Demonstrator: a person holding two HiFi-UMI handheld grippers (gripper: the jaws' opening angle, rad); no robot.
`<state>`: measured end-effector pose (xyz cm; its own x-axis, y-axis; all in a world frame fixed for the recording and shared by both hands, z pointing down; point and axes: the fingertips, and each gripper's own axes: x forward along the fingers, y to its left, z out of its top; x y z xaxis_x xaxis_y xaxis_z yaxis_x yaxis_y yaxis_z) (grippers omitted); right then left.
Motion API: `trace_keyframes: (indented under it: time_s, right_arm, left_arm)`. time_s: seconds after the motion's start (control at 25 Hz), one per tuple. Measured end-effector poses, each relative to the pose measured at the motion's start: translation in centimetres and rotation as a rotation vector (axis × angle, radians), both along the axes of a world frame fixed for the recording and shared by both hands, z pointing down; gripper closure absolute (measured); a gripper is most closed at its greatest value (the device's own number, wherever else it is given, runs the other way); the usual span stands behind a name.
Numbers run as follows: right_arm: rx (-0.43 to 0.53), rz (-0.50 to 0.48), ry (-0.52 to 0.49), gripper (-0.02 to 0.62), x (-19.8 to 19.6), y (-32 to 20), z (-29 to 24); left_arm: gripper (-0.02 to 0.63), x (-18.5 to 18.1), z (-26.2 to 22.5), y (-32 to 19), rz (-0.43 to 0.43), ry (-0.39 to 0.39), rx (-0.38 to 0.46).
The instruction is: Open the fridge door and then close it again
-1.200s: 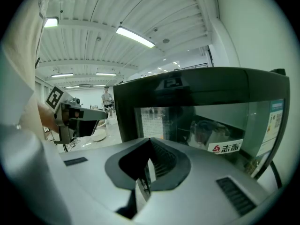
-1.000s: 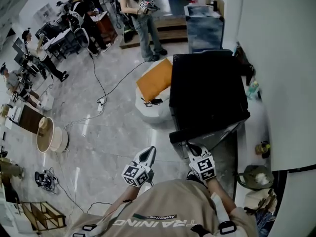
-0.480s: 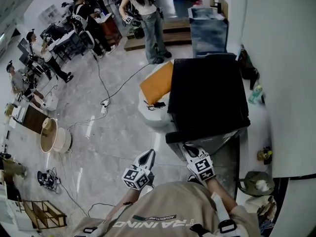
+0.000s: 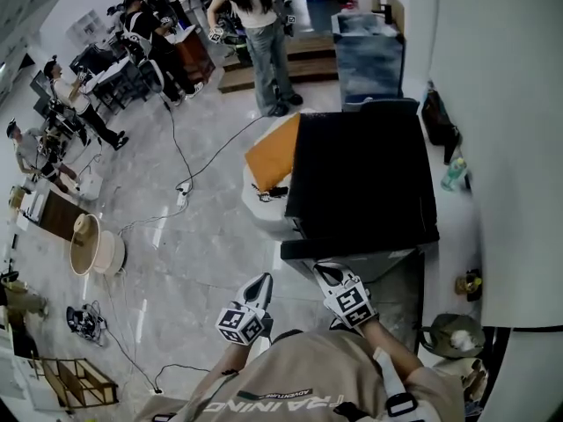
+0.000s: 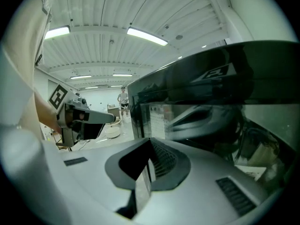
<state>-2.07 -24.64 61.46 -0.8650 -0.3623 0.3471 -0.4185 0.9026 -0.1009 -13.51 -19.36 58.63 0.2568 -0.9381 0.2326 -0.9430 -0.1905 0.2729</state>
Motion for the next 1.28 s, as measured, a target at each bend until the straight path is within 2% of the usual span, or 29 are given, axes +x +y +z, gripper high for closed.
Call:
trace_keyframes:
  time_s: [0.2, 0.36, 1.28]
  right_arm:
    - [0.002, -0.013, 0.014, 0.6, -0.2, -0.9, 0.0]
    - [-0.002, 0.005, 0.029, 0.6, -0.5, -1.1, -0.2]
    - [-0.011, 0.28, 0.082, 0.6, -0.2, -5.3, -0.6]
  left_arm:
    - [0.606, -1.0, -0.1, -0.9, -0.033, -0.004, 0.003]
    - [0.606, -2.0, -0.5, -1.4, -0.019, -0.001, 0.002]
    - [0.606, -3.3, 0.1, -8.2, 0.237, 0.017, -0.014]
